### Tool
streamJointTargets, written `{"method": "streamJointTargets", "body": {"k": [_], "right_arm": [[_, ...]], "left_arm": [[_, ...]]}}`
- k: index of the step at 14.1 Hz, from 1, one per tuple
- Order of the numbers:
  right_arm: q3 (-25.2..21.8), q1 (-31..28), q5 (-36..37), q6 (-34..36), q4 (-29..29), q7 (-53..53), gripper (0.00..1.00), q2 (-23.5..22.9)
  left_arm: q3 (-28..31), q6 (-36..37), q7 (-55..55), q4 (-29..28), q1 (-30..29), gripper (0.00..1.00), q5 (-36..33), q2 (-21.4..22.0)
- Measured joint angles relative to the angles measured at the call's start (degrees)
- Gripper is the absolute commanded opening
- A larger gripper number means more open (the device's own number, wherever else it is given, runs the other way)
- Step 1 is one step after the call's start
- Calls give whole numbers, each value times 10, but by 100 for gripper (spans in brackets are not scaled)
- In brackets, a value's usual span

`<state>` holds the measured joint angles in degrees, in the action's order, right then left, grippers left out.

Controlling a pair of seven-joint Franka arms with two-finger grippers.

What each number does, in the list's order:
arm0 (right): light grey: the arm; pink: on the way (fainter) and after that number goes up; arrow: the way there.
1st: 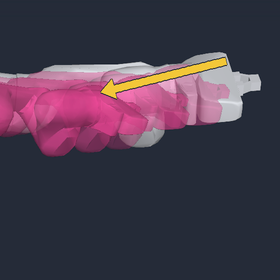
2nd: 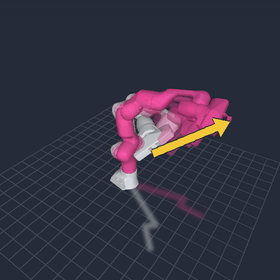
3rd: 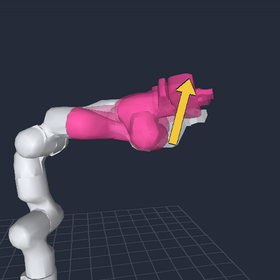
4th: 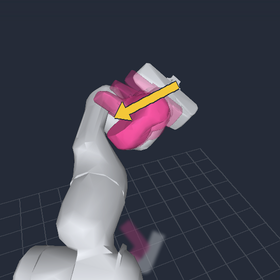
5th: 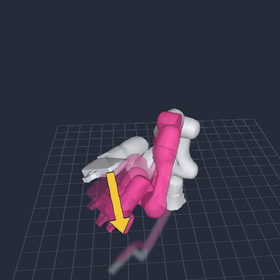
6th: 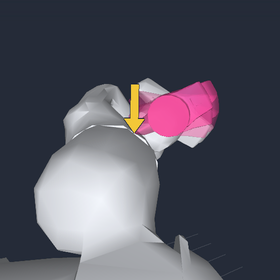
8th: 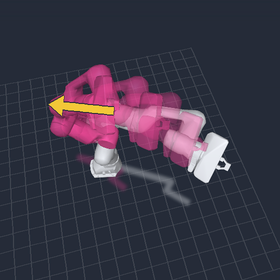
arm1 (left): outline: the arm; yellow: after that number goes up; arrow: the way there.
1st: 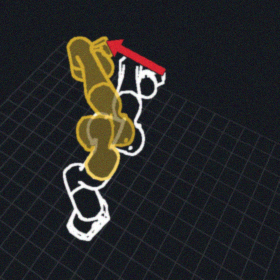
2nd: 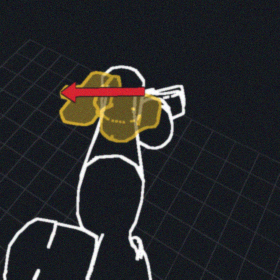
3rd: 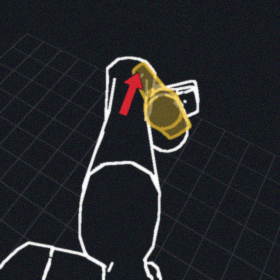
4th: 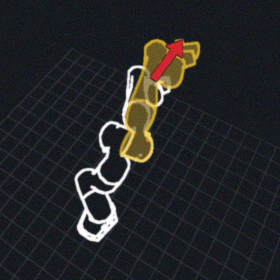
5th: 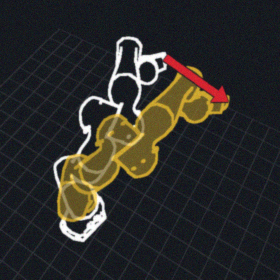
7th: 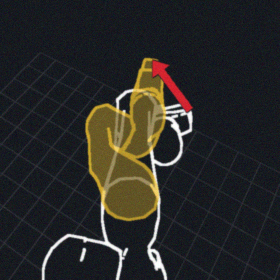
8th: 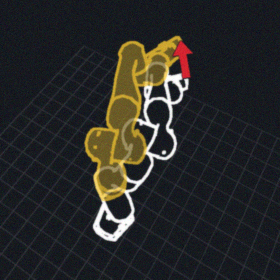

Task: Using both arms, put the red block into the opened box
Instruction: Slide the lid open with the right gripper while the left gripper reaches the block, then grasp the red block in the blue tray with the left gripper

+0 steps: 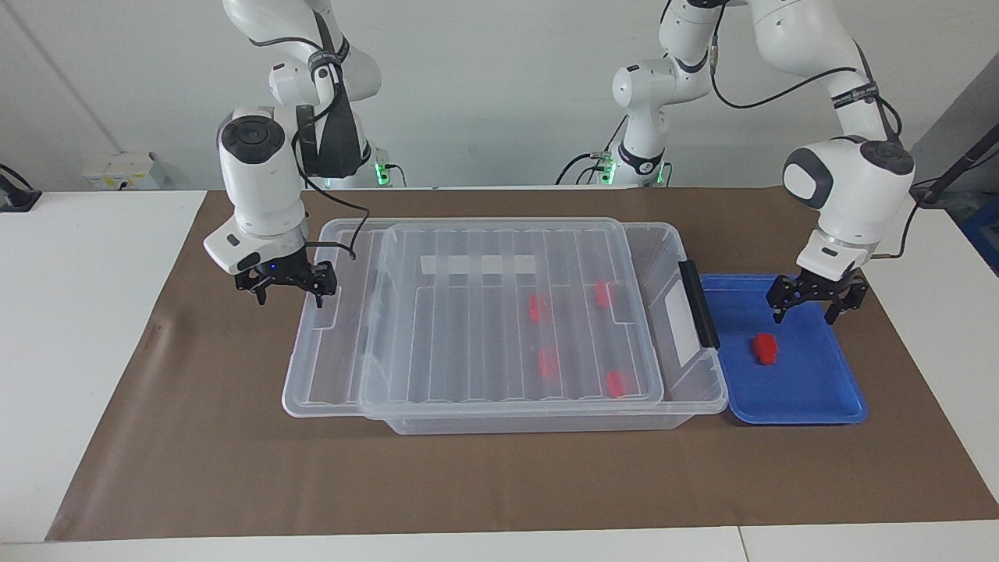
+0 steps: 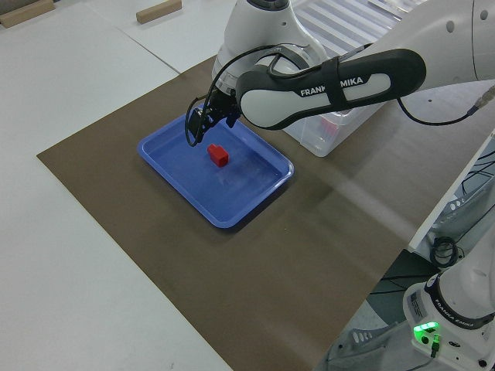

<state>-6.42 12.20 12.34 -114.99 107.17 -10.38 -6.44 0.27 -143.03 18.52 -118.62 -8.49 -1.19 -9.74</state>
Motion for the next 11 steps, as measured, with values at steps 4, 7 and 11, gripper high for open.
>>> {"method": "streamJointTargets", "body": {"k": [4, 7, 11], "right_arm": [[0, -5, 13, 1, -1, 0, 100, 0], [0, -9, 27, 2, -1, 0, 100, 0], [0, -16, 33, 3, -1, 0, 100, 0]], "left_arm": [[-6, -70, -20, -6, 5, 100, 0, -64], [-9, -77, -26, -5, 8, 92, 0, -74], [-8, -77, -27, -7, 8, 60, 0, -74]]}}
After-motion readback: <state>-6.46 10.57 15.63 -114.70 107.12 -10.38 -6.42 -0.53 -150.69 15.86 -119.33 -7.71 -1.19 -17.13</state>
